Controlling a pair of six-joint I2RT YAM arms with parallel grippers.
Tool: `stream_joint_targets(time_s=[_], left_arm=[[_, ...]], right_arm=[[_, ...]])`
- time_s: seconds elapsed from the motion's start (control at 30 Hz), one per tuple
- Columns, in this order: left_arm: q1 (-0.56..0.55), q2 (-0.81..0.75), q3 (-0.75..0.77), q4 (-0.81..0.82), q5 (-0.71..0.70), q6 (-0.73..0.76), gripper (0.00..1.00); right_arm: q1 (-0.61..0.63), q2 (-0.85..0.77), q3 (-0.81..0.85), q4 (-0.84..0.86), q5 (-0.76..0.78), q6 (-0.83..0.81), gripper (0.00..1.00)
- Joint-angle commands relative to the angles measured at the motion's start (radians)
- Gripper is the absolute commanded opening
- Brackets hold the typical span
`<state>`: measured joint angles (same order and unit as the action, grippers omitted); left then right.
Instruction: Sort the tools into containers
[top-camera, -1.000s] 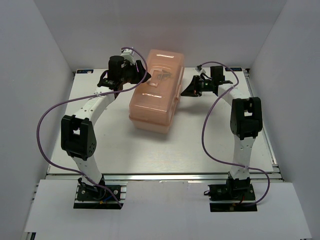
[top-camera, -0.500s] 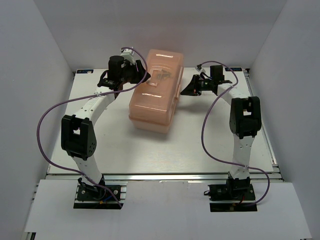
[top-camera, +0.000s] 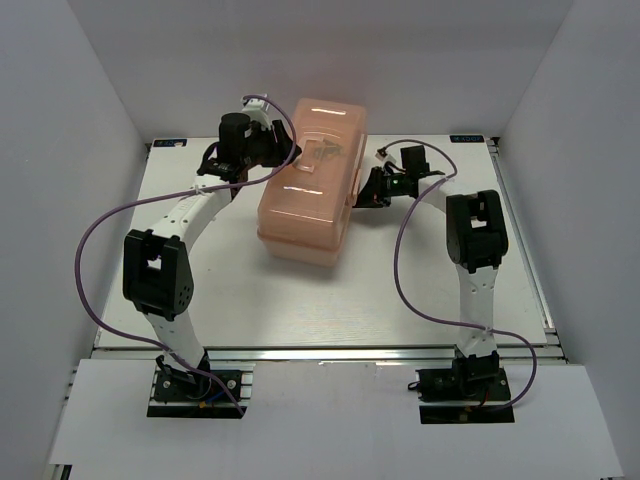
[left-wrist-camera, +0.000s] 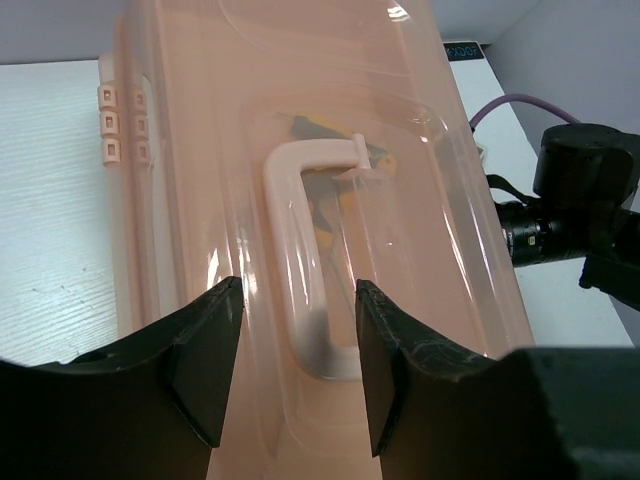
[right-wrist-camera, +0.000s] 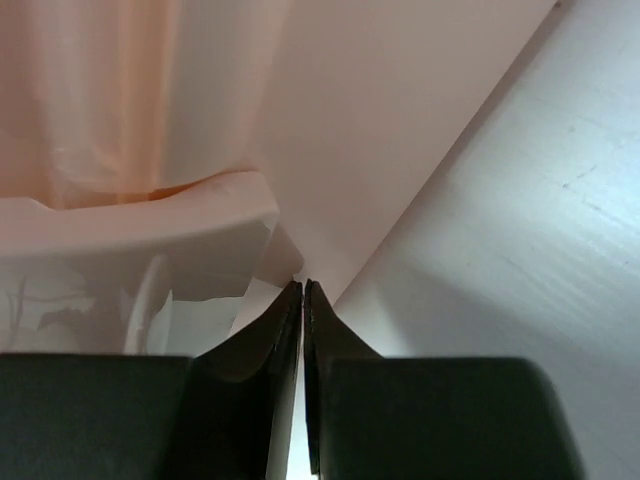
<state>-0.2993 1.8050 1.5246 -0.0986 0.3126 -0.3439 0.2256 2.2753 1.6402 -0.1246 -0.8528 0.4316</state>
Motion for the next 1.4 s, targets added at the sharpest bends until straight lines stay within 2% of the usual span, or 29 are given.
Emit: stream_joint_targets(time_s=[0.0, 0.07, 0.17, 0.27, 0.33, 0.4, 0.6, 0.73, 0.8, 0.83, 0.93, 1.13, 1.37], left_arm=[[-0.083, 0.068, -0.063, -0.228, 0.094, -0.038, 0.58], [-0.083, 0.062, -0.057, -0.230, 0.082, -0.050, 0.59], [-0.080, 0.057, -0.029, -0.237, 0.039, -0.073, 0.60], [-0.067, 0.051, 0.005, -0.240, -0.004, -0.113, 0.61], [-0.054, 0.042, 0.032, -0.247, -0.038, -0.130, 0.62], [-0.038, 0.028, 0.049, -0.245, -0.070, -0.150, 0.63], [0.025, -0.028, 0.124, -0.283, -0.193, -0.159, 0.69], [0.058, -0.120, 0.091, -0.302, -0.242, -0.147, 0.73], [0.063, -0.215, 0.008, -0.296, -0.268, -0.136, 0.80], [0.063, -0.257, -0.032, -0.287, -0.271, -0.133, 0.80], [0.065, -0.435, -0.226, -0.236, -0.271, -0.132, 0.94], [0.065, -0.766, -0.553, -0.176, -0.198, -0.141, 0.98], [0.065, -1.080, -0.774, -0.142, -0.167, -0.150, 0.98]], right_arm=[[0.040, -0.046, 0.029, 0.031, -0.017, -0.045, 0.10], [0.034, -0.074, 0.020, 0.008, 0.006, -0.073, 0.13], [0.002, -0.120, 0.009, -0.058, 0.069, -0.149, 0.22], [-0.028, -0.186, -0.020, -0.110, 0.124, -0.244, 0.37], [-0.052, -0.220, -0.031, -0.148, 0.167, -0.333, 0.58], [-0.072, -0.272, -0.052, -0.211, 0.202, -0.396, 0.89], [-0.106, -0.450, -0.166, -0.293, 0.253, -0.576, 0.89], [-0.106, -0.579, -0.224, -0.308, 0.316, -0.637, 0.89], [-0.108, -0.617, -0.200, -0.381, 0.331, -0.650, 0.89], [-0.106, -0.641, -0.186, -0.392, 0.343, -0.636, 0.89], [-0.106, -0.713, -0.215, -0.380, 0.380, -0.576, 0.89], [-0.106, -0.810, -0.267, -0.349, 0.432, -0.472, 0.89], [-0.106, -0.829, -0.252, -0.349, 0.543, -0.439, 0.90]])
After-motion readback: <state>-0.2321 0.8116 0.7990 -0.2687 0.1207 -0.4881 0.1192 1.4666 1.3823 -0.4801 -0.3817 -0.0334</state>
